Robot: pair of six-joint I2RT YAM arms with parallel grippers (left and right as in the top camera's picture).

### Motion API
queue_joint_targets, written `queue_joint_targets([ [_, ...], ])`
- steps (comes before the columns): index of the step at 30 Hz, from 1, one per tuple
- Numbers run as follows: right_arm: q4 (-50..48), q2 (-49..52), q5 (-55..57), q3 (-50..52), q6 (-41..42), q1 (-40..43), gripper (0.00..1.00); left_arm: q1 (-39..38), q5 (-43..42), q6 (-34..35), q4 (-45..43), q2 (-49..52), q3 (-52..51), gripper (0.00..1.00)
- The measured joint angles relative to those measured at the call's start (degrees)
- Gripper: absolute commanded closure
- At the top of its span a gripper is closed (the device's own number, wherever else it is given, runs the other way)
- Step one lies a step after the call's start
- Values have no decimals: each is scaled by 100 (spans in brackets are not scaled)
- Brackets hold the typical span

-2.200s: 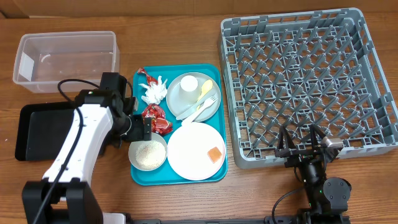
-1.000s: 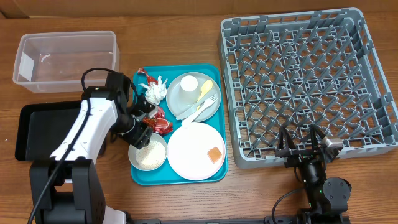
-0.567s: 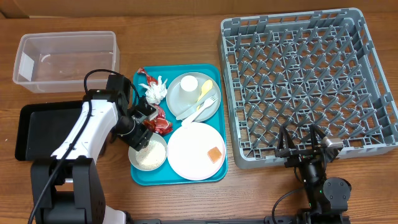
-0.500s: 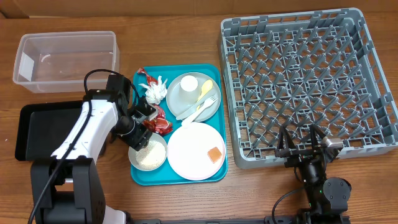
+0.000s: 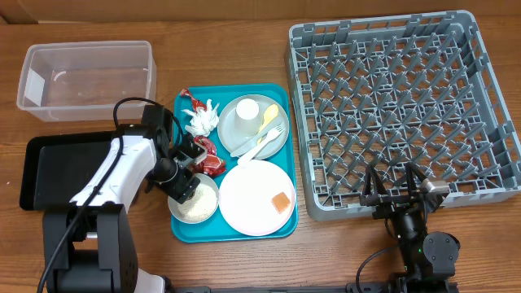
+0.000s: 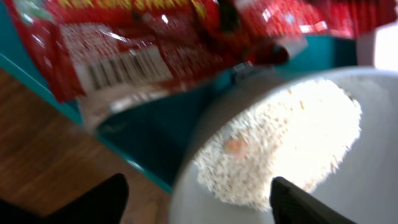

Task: Sort waste into correct bins and load items into the dishwasher rack
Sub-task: 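Grasp the rim of the grey rice bowl with the left gripper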

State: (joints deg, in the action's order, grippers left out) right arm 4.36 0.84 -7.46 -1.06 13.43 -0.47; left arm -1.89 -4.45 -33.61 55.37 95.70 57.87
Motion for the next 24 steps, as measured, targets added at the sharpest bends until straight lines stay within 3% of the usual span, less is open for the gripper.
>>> queue_joint_targets([
  [6, 0, 0, -2, 0, 4, 0, 0, 0, -48, 4, -96, 0, 0, 6],
  [8, 0, 0, 0, 0, 2, 0, 0, 0, -114, 15, -118, 0, 0, 18],
  [12, 0, 0, 0, 0, 2, 2, 0, 0, -186, 37, -138, 0, -2, 55],
  [16, -2, 0, -2, 0, 2, 0, 0, 0, -229, 17, -138, 0, -2, 64],
  [24, -2, 0, -2, 0, 2, 0, 0, 0, -238, 15, -120, 0, -4, 73],
])
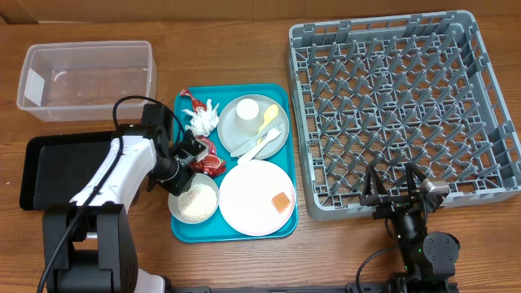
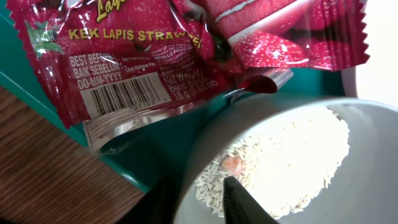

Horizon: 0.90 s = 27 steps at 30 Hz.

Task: Sort waste into correct bins and load items into the dishwasher rack
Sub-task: 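Grasp the rim of the grey rice bowl with the left gripper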

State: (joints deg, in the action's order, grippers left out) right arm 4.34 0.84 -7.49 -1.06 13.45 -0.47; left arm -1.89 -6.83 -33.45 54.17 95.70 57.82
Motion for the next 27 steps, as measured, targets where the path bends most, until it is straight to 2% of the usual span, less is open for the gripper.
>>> queue_joint_targets([
  [8, 0, 0, 2, 0, 0, 0, 0, 0, 0, 0, 0, 0, 0, 76],
  [13, 0, 0, 2, 0, 0, 0, 0, 0, 0, -17, 7, 0, 0, 95],
  [17, 2, 0, 0, 0, 0, 0, 0, 4, -7, -44, 55, 0, 0, 93],
  [27, 2, 0, 2, 0, 0, 2, 0, 0, -11, -42, 42, 0, 0, 96],
])
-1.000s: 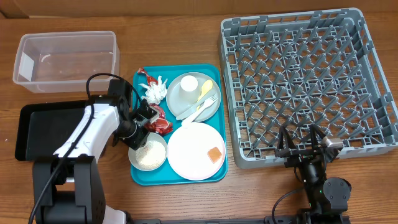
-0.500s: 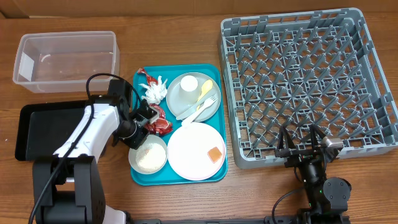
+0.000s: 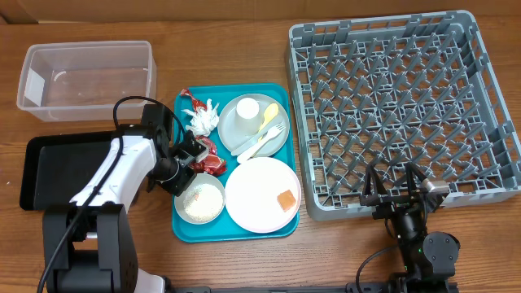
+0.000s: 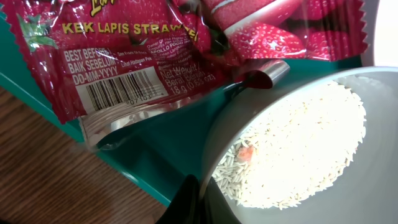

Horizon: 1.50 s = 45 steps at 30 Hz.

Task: Sort waste into correct bins and load items into the dishwasher rack
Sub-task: 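Grasp the rim of the grey rice bowl with the left gripper, then lift the bowl with the left gripper and carry it over the black tray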

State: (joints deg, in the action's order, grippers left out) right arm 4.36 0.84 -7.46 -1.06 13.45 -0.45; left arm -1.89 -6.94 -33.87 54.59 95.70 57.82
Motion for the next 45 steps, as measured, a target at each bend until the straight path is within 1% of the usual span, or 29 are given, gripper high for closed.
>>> queue_joint_targets([
  [15, -2, 0, -2, 0, 0, 0, 0, 0, 96, 9, 181, 0, 0, 96],
  [27, -2, 0, -2, 0, 0, -2, 0, 0, 120, 221, 424, 0, 216, 96],
  [34, -2, 0, 2, 0, 2, 0, 0, 0, -249, 273, 774, 2, 868, 96],
  [38, 0, 0, 0, 0, 2, -2, 0, 0, -334, 483, 1027, 2, 1355, 96],
  [45, -2, 0, 0, 0, 0, -2, 0, 0, -361, 901, 1832, 2, 2341, 96],
])
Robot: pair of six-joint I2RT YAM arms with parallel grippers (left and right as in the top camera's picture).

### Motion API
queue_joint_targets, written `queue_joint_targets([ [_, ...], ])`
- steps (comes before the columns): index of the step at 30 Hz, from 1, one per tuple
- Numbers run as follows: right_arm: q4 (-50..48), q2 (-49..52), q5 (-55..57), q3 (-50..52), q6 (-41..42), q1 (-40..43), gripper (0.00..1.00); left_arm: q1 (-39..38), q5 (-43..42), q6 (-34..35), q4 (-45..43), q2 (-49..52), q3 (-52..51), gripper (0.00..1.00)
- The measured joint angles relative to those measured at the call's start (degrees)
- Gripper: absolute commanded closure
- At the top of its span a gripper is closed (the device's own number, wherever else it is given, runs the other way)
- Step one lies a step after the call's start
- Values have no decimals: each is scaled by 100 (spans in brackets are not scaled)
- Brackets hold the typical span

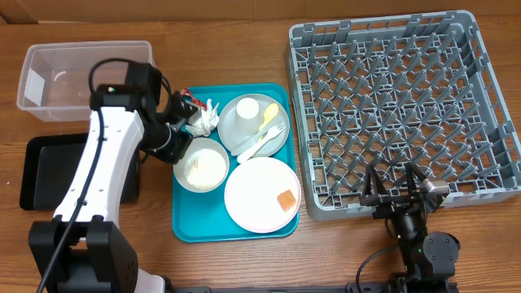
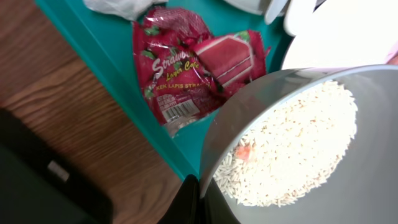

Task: Sort waste into correct bins and load items into the dishwasher rack
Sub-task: 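Lift the bowl with the left gripper and carry it over the black tray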

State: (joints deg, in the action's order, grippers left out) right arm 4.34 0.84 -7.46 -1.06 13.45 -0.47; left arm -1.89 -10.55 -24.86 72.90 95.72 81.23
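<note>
A grey bowl of rice [image 1: 203,165] [image 2: 292,143] hangs tilted above the teal tray [image 1: 236,232], with my left gripper [image 1: 181,153] [image 2: 200,186] shut on its left rim. Below it on the tray lies a red strawberry-cake wrapper [image 2: 193,62], mostly hidden by the arm in the overhead view. A crumpled white tissue [image 1: 203,118] lies at the tray's back left. A grey plate [image 1: 281,138] carries a white cup [image 1: 246,120], a spoon [image 1: 267,118] and a fork [image 1: 264,142]. A white plate [image 1: 256,195] holds an orange piece [image 1: 284,200]. My right gripper [image 1: 396,195] rests open at the rack's front edge.
The grey dishwasher rack [image 1: 399,106] fills the right side. A clear plastic bin [image 1: 85,77] stands at the back left, and a black bin [image 1: 49,167] [image 2: 37,180] lies in front of it, beside the tray's left edge.
The bowl was resting on the tray's front left with my left gripper shut on its rim. Now it is lifted and further back, with the wrapper seen from higher up. The right arm is unchanged.
My left gripper was open around the bowl's left rim on the tray. Then its fingers stood close on either side of the rim. Then it was shut on the rim, with bowl and white plate shifted slightly right. Now the bowl is held above the tray.
</note>
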Motion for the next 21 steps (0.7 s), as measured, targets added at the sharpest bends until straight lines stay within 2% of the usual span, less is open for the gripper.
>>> queue_joint_targets([
  [6, 0, 0, -2, 0, 0, 0, 0, 55, 20, 450, 398, 0, 636, 96],
  [10, 2, 0, 0, 0, 0, 0, 0, 372, 157, 813, 426, 0, 706, 96],
  [21, 0, 0, 0, 0, -2, 2, 0, 2339, 345, 1340, 411, 0, 710, 96],
])
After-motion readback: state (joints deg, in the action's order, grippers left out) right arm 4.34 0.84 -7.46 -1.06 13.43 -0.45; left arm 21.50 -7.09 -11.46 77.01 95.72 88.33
